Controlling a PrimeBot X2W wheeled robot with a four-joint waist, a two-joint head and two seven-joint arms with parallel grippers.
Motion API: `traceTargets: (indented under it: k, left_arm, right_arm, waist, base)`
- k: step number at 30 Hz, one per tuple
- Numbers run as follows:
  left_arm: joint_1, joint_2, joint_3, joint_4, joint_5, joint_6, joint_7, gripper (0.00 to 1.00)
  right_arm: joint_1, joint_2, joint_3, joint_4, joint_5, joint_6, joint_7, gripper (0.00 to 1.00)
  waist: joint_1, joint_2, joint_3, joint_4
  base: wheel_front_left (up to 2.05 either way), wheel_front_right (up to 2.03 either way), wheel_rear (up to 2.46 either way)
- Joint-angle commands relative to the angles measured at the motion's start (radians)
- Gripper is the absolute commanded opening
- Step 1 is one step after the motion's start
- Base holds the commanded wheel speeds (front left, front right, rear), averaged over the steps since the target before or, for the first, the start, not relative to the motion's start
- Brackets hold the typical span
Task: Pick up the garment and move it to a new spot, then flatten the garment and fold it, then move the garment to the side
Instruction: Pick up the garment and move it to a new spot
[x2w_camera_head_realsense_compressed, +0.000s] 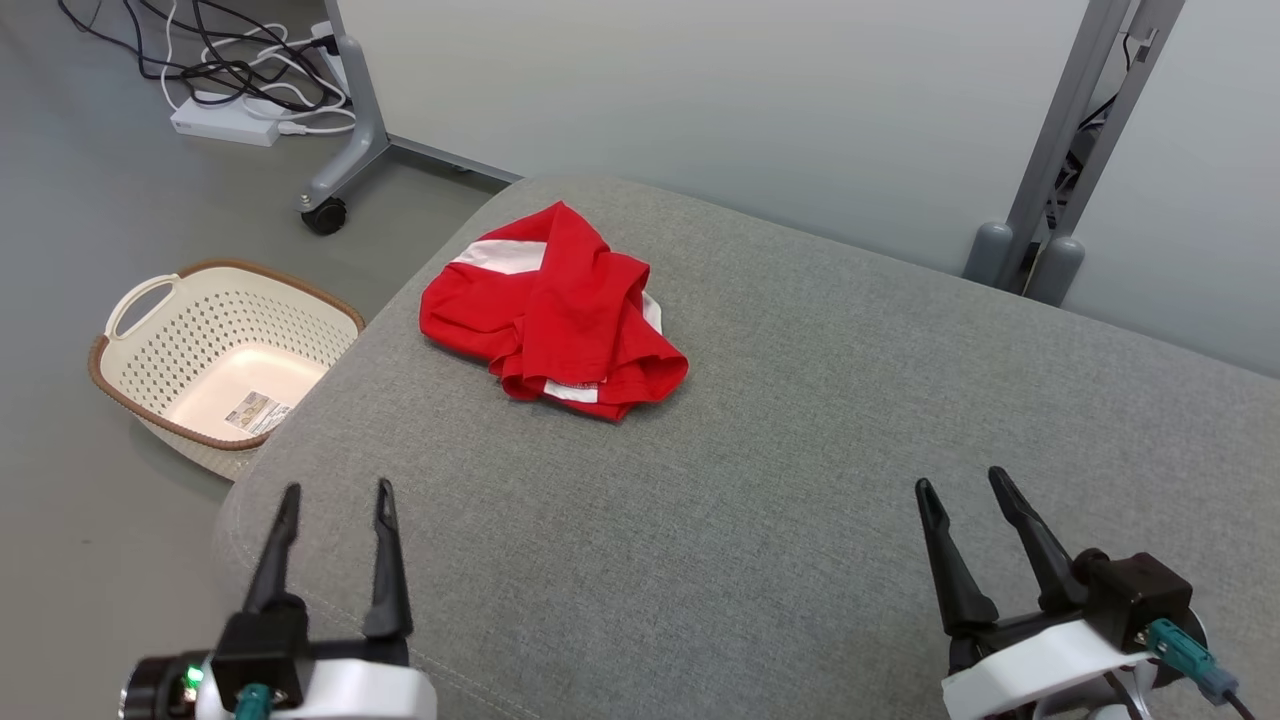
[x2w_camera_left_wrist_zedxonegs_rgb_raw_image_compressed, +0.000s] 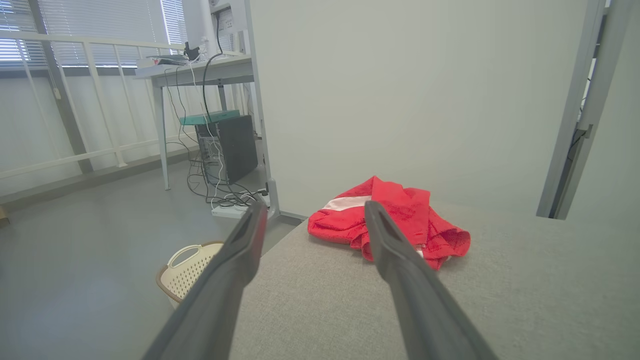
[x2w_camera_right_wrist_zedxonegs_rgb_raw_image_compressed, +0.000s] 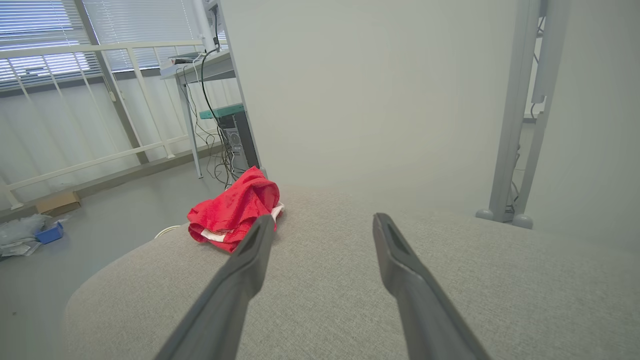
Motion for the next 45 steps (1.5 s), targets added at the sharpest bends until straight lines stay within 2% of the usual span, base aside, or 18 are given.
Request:
traceTargets:
  k: [1,4,10,15,19,21,26,31,35,38,45]
  left_arm:
    - [-0.027,0.005,0.015,-0.014,-0.003,0.001,0.000,1.00]
    - [-0.062,0.006,0.042,-0.030,0.013,-0.028,0.000,1.00]
    - [-0.204,0.029,0.125,0.009,-0.016,-0.124,0.000,1.00]
    - [-0.375,0.095,0.130,0.250,-0.050,-0.242,0.003,1.00]
    - [-0.543,0.157,0.118,0.431,-0.070,-0.284,0.049,1.00]
    - [-0.619,0.187,0.099,0.518,-0.081,-0.297,0.103,1.00]
    - [-0.786,0.220,0.105,0.708,-0.207,-0.314,0.271,1.00]
    - [-0.900,0.271,0.043,0.808,-0.315,-0.313,0.378,1.00]
    - [-0.968,0.310,-0.003,0.867,-0.374,-0.313,0.432,1.00]
    - [-1.011,0.339,-0.023,0.927,-0.374,-0.313,0.456,1.00]
    - [-1.088,0.339,-0.036,1.061,-0.374,-0.302,0.498,1.00]
  right_arm:
    - [0.009,-0.006,-0.011,0.000,0.001,0.000,0.000,1.00]
    - [0.026,-0.005,-0.018,-0.005,-0.017,0.000,0.000,1.00]
    - [-0.023,-0.019,-0.009,-0.027,-0.057,0.000,0.000,1.00]
    - [-0.073,-0.037,0.015,-0.036,-0.064,0.000,0.000,1.00]
    - [-0.118,-0.050,0.043,-0.045,-0.068,0.000,0.000,1.00]
    - [-0.137,-0.055,0.057,-0.051,-0.066,0.000,0.000,1.00]
    - [-0.183,-0.068,0.093,-0.074,-0.063,0.000,0.000,1.00]
    - [-0.217,-0.081,0.123,-0.088,-0.049,0.000,0.000,1.00]
    - [-0.232,-0.085,0.134,-0.091,-0.050,0.000,0.000,1.00]
    - [-0.240,-0.087,0.145,-0.093,-0.055,0.000,0.000,1.00]
    - [-0.246,-0.092,0.160,-0.091,-0.056,0.000,0.000,1.00]
  waist:
    - [0.0000,0.0000,0.001,0.001]
    - [0.0000,0.0000,0.014,-0.001]
    - [0.0000,0.0000,0.114,-0.070]
    - [0.0000,0.0000,0.180,-0.134]
    - [0.0000,0.0000,0.234,-0.192]
    - [0.0000,0.0000,0.260,-0.219]
    - [0.0000,0.0000,0.327,-0.284]
    - [0.0000,0.0000,0.388,-0.337]
    - [0.0000,0.0000,0.422,-0.365]
    - [0.0000,0.0000,0.440,-0.377]
    - [0.0000,0.0000,0.464,-0.395]
  base:
    - [0.00,0.00,0.00]
    - [0.00,0.00,0.00]
    - [0.00,0.00,0.00]
    - [0.00,0.00,0.00]
    - [0.00,0.00,0.00]
    - [0.00,0.00,0.00]
    - [0.00,0.00,0.00]
    - [0.00,0.00,0.00]
    - [0.00,0.00,0.00]
    - [0.00,0.00,0.00]
    - [0.00,0.00,0.00]
